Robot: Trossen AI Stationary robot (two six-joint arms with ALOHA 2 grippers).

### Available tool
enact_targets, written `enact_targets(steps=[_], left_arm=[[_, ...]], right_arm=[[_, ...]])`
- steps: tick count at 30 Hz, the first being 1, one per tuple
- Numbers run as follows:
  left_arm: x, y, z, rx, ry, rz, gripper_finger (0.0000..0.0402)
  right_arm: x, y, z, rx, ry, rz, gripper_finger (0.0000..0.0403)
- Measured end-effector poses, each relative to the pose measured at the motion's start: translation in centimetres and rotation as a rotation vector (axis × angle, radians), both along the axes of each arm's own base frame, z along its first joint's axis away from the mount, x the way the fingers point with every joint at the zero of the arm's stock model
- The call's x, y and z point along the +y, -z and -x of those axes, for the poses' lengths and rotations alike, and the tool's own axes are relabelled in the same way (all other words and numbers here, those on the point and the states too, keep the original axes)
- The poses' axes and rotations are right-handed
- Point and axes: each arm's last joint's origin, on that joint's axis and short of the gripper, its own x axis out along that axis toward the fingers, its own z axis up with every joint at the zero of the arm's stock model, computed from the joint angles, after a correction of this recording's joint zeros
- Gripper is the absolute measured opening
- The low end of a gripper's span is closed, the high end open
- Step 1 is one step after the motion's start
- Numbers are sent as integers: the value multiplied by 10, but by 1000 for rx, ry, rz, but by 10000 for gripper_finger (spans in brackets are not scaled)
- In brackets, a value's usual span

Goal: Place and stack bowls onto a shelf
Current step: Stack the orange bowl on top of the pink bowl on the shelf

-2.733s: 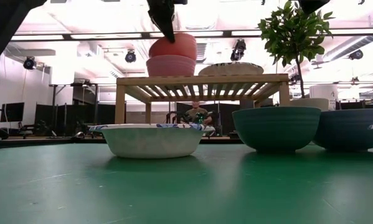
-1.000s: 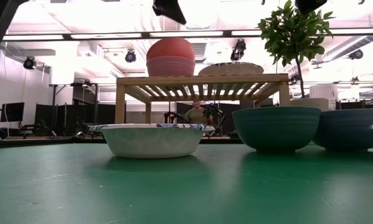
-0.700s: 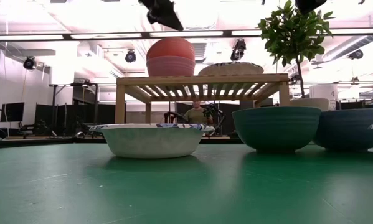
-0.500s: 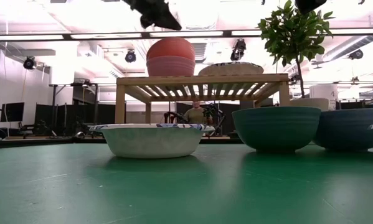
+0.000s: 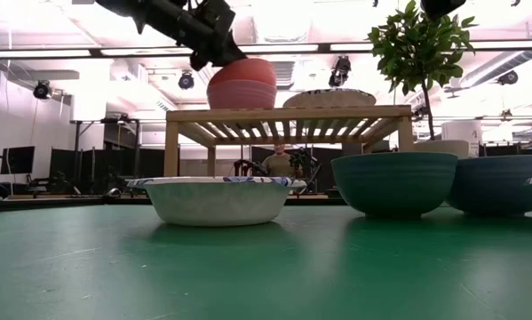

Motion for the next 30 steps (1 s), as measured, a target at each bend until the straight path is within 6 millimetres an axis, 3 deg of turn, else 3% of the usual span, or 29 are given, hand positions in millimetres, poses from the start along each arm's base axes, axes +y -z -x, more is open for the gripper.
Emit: enact_targets(steps=[6,11,21,30], left_arm=[[0,-18,-3,-49,6,-22,1],[-3,-29,-17,-154,22,-21,1],[6,-3,-53,-118,-12,34,1],[8,7,-58,18,-51,132,1]], right_arm=[[0,0,0,-1,1,0,52],[0,0,0,-1,-1,5,52],[0,0,0,0,-3,12,52],[-1,3,1,8,-5,21,52]])
